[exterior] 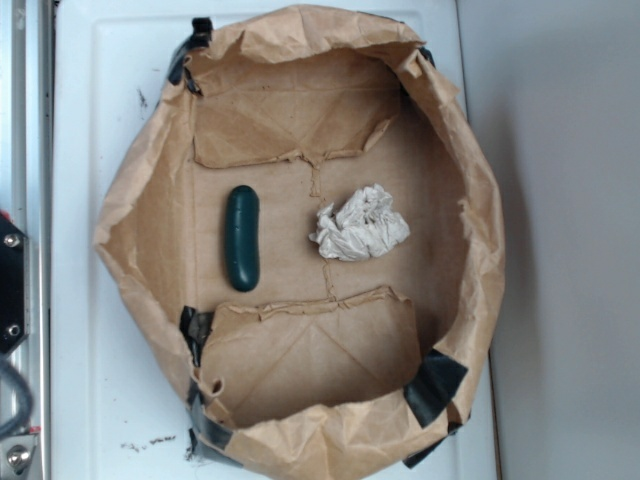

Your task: Grab the white paper.

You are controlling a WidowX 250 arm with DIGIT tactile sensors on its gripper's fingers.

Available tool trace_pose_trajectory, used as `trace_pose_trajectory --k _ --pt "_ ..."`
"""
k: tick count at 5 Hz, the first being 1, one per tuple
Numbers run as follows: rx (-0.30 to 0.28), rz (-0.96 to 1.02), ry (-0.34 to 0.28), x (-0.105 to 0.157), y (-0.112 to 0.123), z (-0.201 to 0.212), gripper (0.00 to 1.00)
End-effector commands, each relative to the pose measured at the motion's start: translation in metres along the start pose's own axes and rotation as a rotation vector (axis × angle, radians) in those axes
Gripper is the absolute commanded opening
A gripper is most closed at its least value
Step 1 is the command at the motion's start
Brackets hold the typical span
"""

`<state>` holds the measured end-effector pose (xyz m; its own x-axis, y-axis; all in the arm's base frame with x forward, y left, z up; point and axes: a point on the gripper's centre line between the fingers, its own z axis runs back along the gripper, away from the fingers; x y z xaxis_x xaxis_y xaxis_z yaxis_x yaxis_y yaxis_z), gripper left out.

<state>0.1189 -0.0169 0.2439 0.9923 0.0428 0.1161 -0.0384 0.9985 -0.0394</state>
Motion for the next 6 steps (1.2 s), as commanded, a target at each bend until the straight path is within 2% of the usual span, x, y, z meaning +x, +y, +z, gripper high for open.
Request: trace_pose_trajectory --k 1,2,3,5,6 --pt "0.0 0.0 0.0 0.0 0.0 0.0 1.0" --pt "-0.029 -0.037 -0.057 0.039 -0.008 0.0 1.0" --pt "-0.063 -0.081 -0.069 0.075 -0.007 -0.009 1.0" --pt "-0.063 -0.081 -0.069 0.075 -0.007 -0.009 1.0" --pt "-0.005 -0.024 -0.207 0.1 0.01 -0.043 1.0"
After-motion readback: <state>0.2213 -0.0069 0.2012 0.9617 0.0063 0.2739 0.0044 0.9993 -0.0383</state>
